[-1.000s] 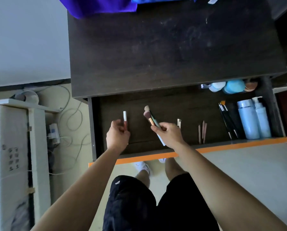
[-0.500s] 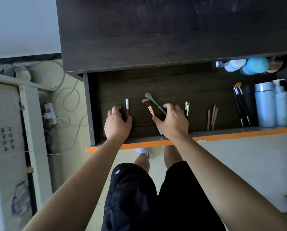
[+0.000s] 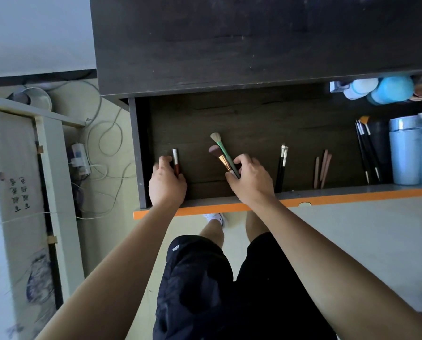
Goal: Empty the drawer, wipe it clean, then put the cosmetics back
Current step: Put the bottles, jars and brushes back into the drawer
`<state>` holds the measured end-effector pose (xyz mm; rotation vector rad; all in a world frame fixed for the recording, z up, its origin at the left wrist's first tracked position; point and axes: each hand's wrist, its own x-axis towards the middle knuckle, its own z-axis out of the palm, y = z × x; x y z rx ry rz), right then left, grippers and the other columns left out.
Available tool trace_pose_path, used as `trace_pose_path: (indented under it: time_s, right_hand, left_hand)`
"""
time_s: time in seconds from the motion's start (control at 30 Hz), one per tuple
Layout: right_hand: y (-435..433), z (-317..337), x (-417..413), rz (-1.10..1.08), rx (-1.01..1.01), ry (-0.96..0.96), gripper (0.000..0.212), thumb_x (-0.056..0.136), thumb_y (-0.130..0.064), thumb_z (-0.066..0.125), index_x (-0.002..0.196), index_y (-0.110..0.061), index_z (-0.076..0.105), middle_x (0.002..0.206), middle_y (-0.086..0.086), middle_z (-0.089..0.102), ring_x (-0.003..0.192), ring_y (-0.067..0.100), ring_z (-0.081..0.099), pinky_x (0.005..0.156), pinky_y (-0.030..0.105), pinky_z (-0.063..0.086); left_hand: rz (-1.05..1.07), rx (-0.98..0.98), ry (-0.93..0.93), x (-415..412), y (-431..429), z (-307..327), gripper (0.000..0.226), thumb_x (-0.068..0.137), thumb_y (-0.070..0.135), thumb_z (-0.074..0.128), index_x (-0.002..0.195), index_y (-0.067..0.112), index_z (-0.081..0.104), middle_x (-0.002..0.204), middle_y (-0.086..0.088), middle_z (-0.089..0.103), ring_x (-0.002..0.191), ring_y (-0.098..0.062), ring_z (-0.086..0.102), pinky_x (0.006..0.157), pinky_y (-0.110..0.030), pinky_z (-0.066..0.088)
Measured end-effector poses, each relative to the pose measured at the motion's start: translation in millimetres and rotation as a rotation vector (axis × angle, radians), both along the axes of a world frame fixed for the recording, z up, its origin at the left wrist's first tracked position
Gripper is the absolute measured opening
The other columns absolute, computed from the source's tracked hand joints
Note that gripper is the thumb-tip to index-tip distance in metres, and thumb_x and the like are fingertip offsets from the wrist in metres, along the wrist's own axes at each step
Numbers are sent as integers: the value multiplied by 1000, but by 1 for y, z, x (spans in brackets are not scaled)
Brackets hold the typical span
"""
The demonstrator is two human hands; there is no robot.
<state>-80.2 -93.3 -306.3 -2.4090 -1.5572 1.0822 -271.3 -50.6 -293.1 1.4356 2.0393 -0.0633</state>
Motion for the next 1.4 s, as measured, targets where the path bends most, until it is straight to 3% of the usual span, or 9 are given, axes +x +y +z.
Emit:
trace_pose_path:
  time_s: [0.17, 0.33, 0.53, 0.73, 0.83, 0.9, 0.97, 1.23, 1.4]
  right_hand:
    - [-2, -1, 0, -6, 3, -15, 34, 88, -38, 67, 114, -22, 53, 102, 2, 56, 84, 22, 61, 63, 30, 42]
    - [-3, -2, 0, -13, 10, -15, 34, 88, -38, 67, 114, -22, 53, 101, 1, 56, 84, 21, 61, 66, 32, 49]
    - [-5, -3, 1, -9, 9, -25, 36, 88, -40, 68, 115, -24, 53, 104, 1, 57, 87, 21, 62, 68, 33, 51]
    - [-9, -2, 2, -11, 6, -19, 35, 88, -40, 69, 114, -24, 53, 104, 1, 57, 88, 22, 61, 66, 29, 41]
    - [-9, -1, 3, -13, -10, -27, 35, 88, -40, 69, 115, -23, 54, 104, 2, 58, 89, 23, 62, 67, 30, 41]
    - [-10, 1, 3, -11, -21, -41, 35, 88, -42, 68, 113, -22, 54, 103, 2, 59, 88, 23, 62, 66, 30, 42]
    - [-11, 2, 4, -13, -37, -61, 34, 88, -43, 67, 112, -22, 55, 102, 2, 60, 87, 23, 62, 64, 30, 41]
    - [-19, 12, 15, -33, -106, -79, 48, 84, -59, 65, 115, -23, 56, 106, -1, 61, 96, 21, 63, 69, 31, 44]
    - [-40, 25, 51, -133, 232, -4, 34, 94, -44, 58, 120, -22, 59, 116, 1, 57, 106, 22, 60, 82, 40, 53]
  left_hand:
    - [-262, 42, 216, -8, -2, 5, 61, 88, 10, 59, 143, 19, 33, 127, -13, 40, 104, -35, 53, 66, -42, 44]
    - [-501, 126, 300, -13, -8, 0, 55, 79, 1, 63, 131, 9, 48, 135, -19, 40, 104, -38, 48, 73, -45, 50]
    - [-399, 63, 73, -14, -4, -1, 67, 81, -9, 54, 142, 13, 39, 126, -14, 48, 113, -34, 48, 90, -43, 45]
    - [-525, -32, -35, -20, -10, -1, 33, 83, 8, 61, 112, 23, 67, 112, -2, 59, 107, -27, 56, 84, -39, 52]
    - [-578, -128, 37, -21, -12, 4, 21, 90, 33, 60, 106, 25, 72, 112, -1, 58, 109, -25, 54, 86, -37, 51]
    - [-665, -193, 157, -17, -14, 9, 39, 93, 54, 48, 97, 26, 74, 109, -1, 57, 109, -24, 53, 87, -37, 49]
    - [-717, -214, 234, -11, -22, 13, 54, 97, 58, 32, 95, 22, 72, 109, -3, 59, 108, -24, 54, 86, -38, 47]
    - [-495, -148, 300, 1, -39, 19, 55, 99, 55, 27, 115, 17, 63, 122, -11, 54, 115, -32, 49, 92, -44, 40]
    - [-567, 170, 157, 34, -48, 21, 61, 97, 54, 31, 145, 17, 39, 155, -19, 27, 144, -36, 22, 113, -53, 22]
